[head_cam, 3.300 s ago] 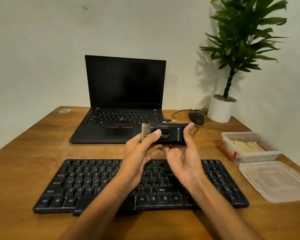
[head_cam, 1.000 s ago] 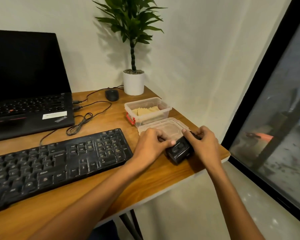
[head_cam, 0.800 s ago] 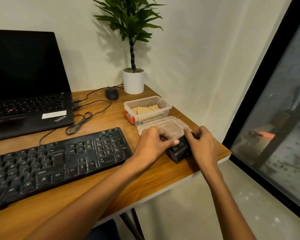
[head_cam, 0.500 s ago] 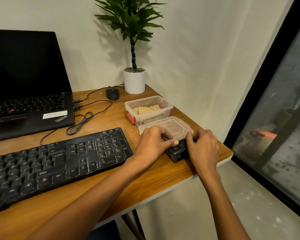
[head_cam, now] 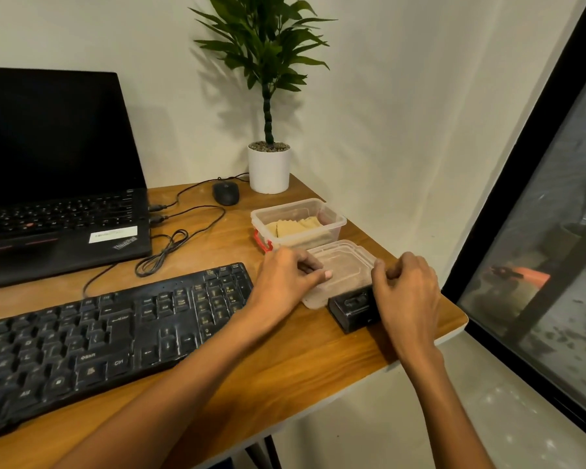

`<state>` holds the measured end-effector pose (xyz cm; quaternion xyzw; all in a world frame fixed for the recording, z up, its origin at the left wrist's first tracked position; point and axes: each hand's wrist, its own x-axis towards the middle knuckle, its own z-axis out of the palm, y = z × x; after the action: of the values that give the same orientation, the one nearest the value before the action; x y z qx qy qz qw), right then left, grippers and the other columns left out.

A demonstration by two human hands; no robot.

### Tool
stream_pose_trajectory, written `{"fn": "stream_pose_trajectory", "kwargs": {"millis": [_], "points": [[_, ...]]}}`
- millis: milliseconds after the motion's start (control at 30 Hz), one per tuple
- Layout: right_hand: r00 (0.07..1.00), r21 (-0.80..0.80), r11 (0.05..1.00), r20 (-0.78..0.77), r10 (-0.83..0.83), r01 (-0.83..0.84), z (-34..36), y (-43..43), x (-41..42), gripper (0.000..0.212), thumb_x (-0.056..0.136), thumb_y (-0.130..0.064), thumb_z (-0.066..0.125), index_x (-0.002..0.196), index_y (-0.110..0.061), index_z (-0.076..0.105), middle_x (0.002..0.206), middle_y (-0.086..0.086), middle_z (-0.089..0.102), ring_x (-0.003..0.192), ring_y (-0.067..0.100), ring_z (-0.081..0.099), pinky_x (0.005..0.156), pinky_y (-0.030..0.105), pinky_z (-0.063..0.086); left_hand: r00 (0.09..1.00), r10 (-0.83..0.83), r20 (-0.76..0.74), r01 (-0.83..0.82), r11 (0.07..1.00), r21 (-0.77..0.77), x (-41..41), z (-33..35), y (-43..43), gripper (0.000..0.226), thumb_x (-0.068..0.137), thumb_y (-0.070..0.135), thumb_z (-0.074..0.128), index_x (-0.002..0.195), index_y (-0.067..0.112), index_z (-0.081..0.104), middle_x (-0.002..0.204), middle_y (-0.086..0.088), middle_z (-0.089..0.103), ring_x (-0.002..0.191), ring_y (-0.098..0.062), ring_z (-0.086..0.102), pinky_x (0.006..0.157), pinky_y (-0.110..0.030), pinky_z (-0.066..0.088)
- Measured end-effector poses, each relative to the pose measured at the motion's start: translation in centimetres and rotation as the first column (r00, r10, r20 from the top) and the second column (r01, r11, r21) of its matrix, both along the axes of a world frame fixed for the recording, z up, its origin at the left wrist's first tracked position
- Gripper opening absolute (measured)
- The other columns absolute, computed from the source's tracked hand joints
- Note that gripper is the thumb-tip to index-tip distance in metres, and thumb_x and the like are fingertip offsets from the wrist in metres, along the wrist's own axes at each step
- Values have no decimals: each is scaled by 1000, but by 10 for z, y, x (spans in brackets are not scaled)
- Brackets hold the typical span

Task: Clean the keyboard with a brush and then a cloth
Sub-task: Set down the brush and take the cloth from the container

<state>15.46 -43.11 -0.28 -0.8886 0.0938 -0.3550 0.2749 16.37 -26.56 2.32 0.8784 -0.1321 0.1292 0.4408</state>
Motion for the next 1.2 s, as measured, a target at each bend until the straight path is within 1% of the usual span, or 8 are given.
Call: {"fn": "stream_pose_trajectory", "kwargs": {"millis": [200,300,367,467,600,767,933,1200], "points": [[986,26,986,36,165,-166,27,26,36,19,90,-26,53,77,-14,49,76,1,52,68,17,47,57,26,31,990,88,108,-91,996,27,31,23,29,19,75,25,74,91,14,72,79,10,65,64,7,56,58,-2,44],[967,-7,967,36,254,-254,37,38,66,21,90,-28,55,75,-15,50,73,0,53,65,15,48,54,25,29,977,136,163,-151,985,84,55,34,42,17,77,27,73,91,18,72,84,5,71,64,0,59,66,-24,54],[958,-56,956,-8,288,-288,42,42,88,20,90,-27,58,75,-15,53,73,1,56,65,17,51,53,25,30,965,168,203,-206,961,183,70,38,47,19,77,30,72,93,19,72,87,3,71,75,-7,63,70,-33,55],[939,-114,935,-118,324,-337,52,47,118,10,87,-17,60,80,-11,64,77,5,64,71,21,59,59,26,37,956,197,219,-269,883,384,89,40,51,22,78,37,70,95,23,70,92,5,70,84,-10,63,67,-29,52],[918,-210,914,-277,284,-347,56,57,144,9,86,-12,60,87,-8,68,88,11,68,80,27,61,65,28,41,986,156,52,-160,835,526,111,40,47,32,70,45,74,91,22,70,92,4,68,84,-13,61,63,-28,48],[877,-289,886,-427,220,-363,53,68,160,15,84,-14,64,97,-7,66,99,13,66,80,23,58,73,29,48,987,42,-153,59,798,600,127,36,37,21,75,35,72,91,21,69,95,4,66,84,-10,57,70,-25,50],[816,-382,831,-562,139,-405,57,73,160,35,78,-24,72,106,-6,61,105,12,65,93,26,62,78,29,48,988,30,-149,79,737,671,134,32,32,20,78,27,70,97,20,70,103,0,65,92,-16,58,78,-31,52],[747,-241,829,-603,280,-505,60,67,158,21,80,-26,70,92,-9,69,96,8,67,84,18,60,73,25,47,997,41,-64,9,771,636,132,28,34,15,80,31,66,91,22,70,93,2,65,83,-13,56,64,-27,43]]}}
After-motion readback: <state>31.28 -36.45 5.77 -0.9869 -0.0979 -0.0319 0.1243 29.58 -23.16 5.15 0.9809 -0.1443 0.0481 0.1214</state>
